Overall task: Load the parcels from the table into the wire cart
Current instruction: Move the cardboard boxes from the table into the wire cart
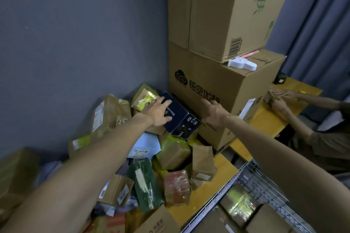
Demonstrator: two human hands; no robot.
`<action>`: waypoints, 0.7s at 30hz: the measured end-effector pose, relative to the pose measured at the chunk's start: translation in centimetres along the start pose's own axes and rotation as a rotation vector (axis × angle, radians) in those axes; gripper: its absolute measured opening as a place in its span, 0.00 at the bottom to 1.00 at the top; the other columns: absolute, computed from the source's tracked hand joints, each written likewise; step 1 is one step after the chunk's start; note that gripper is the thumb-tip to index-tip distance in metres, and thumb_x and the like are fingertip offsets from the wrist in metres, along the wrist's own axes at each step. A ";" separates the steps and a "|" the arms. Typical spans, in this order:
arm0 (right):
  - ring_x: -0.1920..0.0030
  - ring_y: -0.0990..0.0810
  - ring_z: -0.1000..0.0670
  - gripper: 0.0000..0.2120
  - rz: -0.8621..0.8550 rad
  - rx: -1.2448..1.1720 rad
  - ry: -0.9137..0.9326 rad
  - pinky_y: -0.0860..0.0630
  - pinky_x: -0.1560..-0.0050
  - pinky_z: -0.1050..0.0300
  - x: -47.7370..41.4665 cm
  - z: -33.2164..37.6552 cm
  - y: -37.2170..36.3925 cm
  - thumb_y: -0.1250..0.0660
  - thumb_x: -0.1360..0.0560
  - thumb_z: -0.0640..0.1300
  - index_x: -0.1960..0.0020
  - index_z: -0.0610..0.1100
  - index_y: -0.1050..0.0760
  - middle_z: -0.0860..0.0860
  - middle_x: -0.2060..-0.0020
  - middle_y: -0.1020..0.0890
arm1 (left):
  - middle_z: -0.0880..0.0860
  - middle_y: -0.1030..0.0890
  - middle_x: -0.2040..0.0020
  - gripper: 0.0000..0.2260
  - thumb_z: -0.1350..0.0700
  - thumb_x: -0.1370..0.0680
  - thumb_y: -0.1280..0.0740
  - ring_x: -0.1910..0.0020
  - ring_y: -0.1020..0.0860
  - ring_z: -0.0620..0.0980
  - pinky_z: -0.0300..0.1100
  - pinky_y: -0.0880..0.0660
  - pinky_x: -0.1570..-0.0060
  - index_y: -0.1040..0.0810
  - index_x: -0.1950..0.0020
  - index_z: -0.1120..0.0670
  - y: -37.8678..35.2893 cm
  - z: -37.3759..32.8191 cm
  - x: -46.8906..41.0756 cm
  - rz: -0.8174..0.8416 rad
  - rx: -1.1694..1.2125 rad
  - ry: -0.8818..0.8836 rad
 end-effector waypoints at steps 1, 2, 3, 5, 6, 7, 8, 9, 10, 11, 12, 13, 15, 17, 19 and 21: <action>0.26 0.38 0.38 0.43 0.009 -0.013 -0.018 0.33 0.29 0.40 -0.6 0.0 -0.3 0.30 0.24 0.47 0.20 0.53 0.55 0.40 0.24 0.44 | 0.56 0.48 0.19 0.34 0.43 0.20 0.35 0.21 0.47 0.58 0.55 0.44 0.25 0.48 0.20 0.47 -0.5 0.2 -0.9 0.017 0.016 -0.013; 0.27 0.37 0.38 0.43 0.016 -0.027 -0.034 0.32 0.30 0.41 -1.2 0.0 -0.8 0.30 0.25 0.47 0.20 0.53 0.54 0.40 0.24 0.43 | 0.56 0.47 0.20 0.34 0.43 0.20 0.35 0.22 0.47 0.59 0.56 0.43 0.25 0.48 0.20 0.47 -1.0 0.3 -1.8 0.028 0.024 -0.025; 0.28 0.36 0.38 0.43 0.021 -0.032 -0.052 0.31 0.31 0.42 -1.8 0.0 -1.3 0.30 0.24 0.47 0.20 0.53 0.54 0.40 0.25 0.42 | 0.56 0.47 0.20 0.34 0.42 0.21 0.35 0.22 0.47 0.59 0.56 0.42 0.26 0.48 0.20 0.47 -1.4 0.3 -2.6 0.028 0.021 -0.036; 0.28 0.35 0.37 0.42 0.033 -0.036 -0.089 0.29 0.32 0.42 -2.7 -0.1 -2.3 0.30 0.24 0.48 0.20 0.53 0.54 0.39 0.25 0.42 | 0.57 0.47 0.20 0.34 0.41 0.21 0.36 0.22 0.46 0.60 0.56 0.42 0.26 0.48 0.20 0.47 -2.1 0.2 -4.2 0.031 0.023 -0.053; 0.28 0.35 0.37 0.43 0.052 -0.041 -0.107 0.29 0.32 0.42 -3.1 -0.4 -3.0 0.30 0.24 0.49 0.20 0.53 0.54 0.39 0.25 0.42 | 0.57 0.48 0.20 0.34 0.41 0.20 0.36 0.23 0.45 0.61 0.57 0.42 0.26 0.49 0.20 0.47 -2.7 0.0 -4.8 0.055 0.028 -0.057; 0.28 0.36 0.37 0.43 0.070 -0.045 -0.118 0.30 0.32 0.42 -3.3 -0.6 -3.6 0.30 0.24 0.50 0.20 0.53 0.54 0.39 0.25 0.42 | 0.58 0.48 0.20 0.34 0.41 0.20 0.36 0.23 0.45 0.61 0.58 0.42 0.26 0.49 0.20 0.47 -3.4 -0.4 -5.3 0.083 0.030 -0.062; 0.28 0.36 0.37 0.43 0.081 -0.040 -0.124 0.30 0.32 0.42 -3.5 -0.8 -4.2 0.30 0.25 0.51 0.20 0.52 0.54 0.38 0.25 0.42 | 0.58 0.49 0.20 0.34 0.41 0.20 0.36 0.23 0.45 0.62 0.59 0.41 0.27 0.49 0.20 0.47 -4.2 -0.9 -5.8 0.106 0.026 -0.067; 0.28 0.35 0.36 0.43 0.085 -0.038 -0.132 0.30 0.32 0.42 -3.7 -1.0 -4.4 0.31 0.24 0.52 0.20 0.52 0.54 0.38 0.25 0.42 | 0.59 0.50 0.20 0.34 0.42 0.20 0.36 0.23 0.45 0.62 0.60 0.41 0.27 0.49 0.20 0.47 -4.7 -1.4 -6.4 0.121 0.016 -0.076; 0.28 0.36 0.36 0.42 0.084 -0.049 -0.148 0.31 0.31 0.42 -4.3 -1.6 -4.7 0.31 0.24 0.52 0.20 0.51 0.54 0.38 0.25 0.42 | 0.59 0.51 0.20 0.34 0.41 0.20 0.36 0.23 0.46 0.63 0.60 0.41 0.28 0.49 0.20 0.47 -5.3 -2.1 -7.2 0.128 0.009 -0.083; 0.28 0.36 0.36 0.41 0.084 -0.054 -0.159 0.31 0.31 0.42 -4.5 -2.0 -5.0 0.32 0.24 0.52 0.20 0.51 0.54 0.38 0.25 0.42 | 0.59 0.52 0.20 0.34 0.41 0.20 0.37 0.23 0.47 0.63 0.61 0.42 0.28 0.49 0.20 0.47 -5.7 -2.5 -7.7 0.124 0.000 -0.083; 0.28 0.36 0.35 0.40 0.085 -0.059 -0.162 0.32 0.31 0.42 -4.8 -2.2 -5.3 0.33 0.23 0.51 0.20 0.51 0.53 0.38 0.26 0.41 | 0.60 0.52 0.20 0.34 0.41 0.20 0.37 0.23 0.49 0.63 0.62 0.42 0.27 0.50 0.20 0.46 -6.2 -2.9 -8.0 0.118 -0.015 -0.081; 0.29 0.35 0.36 0.39 0.089 -0.058 -0.164 0.32 0.31 0.42 -5.1 -2.5 -5.6 0.33 0.23 0.50 0.20 0.51 0.53 0.38 0.26 0.40 | 0.60 0.54 0.20 0.34 0.40 0.20 0.37 0.22 0.50 0.64 0.62 0.43 0.27 0.50 0.20 0.46 -6.7 -3.3 -8.5 0.115 -0.025 -0.072; 0.30 0.34 0.36 0.39 0.100 -0.066 -0.159 0.32 0.31 0.43 -6.0 -3.1 -6.6 0.33 0.23 0.49 0.20 0.51 0.51 0.39 0.28 0.38 | 0.62 0.56 0.20 0.34 0.38 0.21 0.38 0.22 0.52 0.65 0.63 0.44 0.27 0.50 0.20 0.46 -7.6 -3.9 -9.4 0.110 -0.043 -0.020; 0.30 0.34 0.36 0.40 0.118 -0.080 -0.156 0.33 0.30 0.44 -6.9 -3.8 -7.7 0.32 0.24 0.48 0.20 0.51 0.51 0.39 0.28 0.38 | 0.65 0.57 0.21 0.35 0.35 0.21 0.40 0.23 0.51 0.67 0.63 0.43 0.28 0.50 0.20 0.45 -8.4 -3.5 -10.2 0.114 -0.048 0.062; 0.29 0.35 0.37 0.40 0.129 -0.102 -0.159 0.35 0.29 0.45 -8.0 -4.5 -8.6 0.32 0.24 0.46 0.20 0.51 0.52 0.39 0.27 0.38 | 0.68 0.55 0.22 0.36 0.34 0.22 0.41 0.24 0.46 0.68 0.63 0.41 0.29 0.52 0.20 0.44 -9.2 -2.8 -10.8 0.125 -0.051 0.122; 0.26 0.38 0.39 0.40 0.136 -0.109 -0.139 0.40 0.27 0.48 -8.8 -4.4 -9.0 0.33 0.23 0.46 0.20 0.49 0.52 0.40 0.25 0.40 | 0.70 0.47 0.24 0.34 0.36 0.21 0.40 0.28 0.39 0.68 0.62 0.37 0.32 0.53 0.20 0.43 -9.7 -2.2 -10.9 0.128 -0.068 0.143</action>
Point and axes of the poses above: each hand's wrist, its own x-axis away from the middle knuckle, its own y-axis out of the back of the hand, z = x × y, the point moved 8 cm from there along -x, towards the middle knuckle
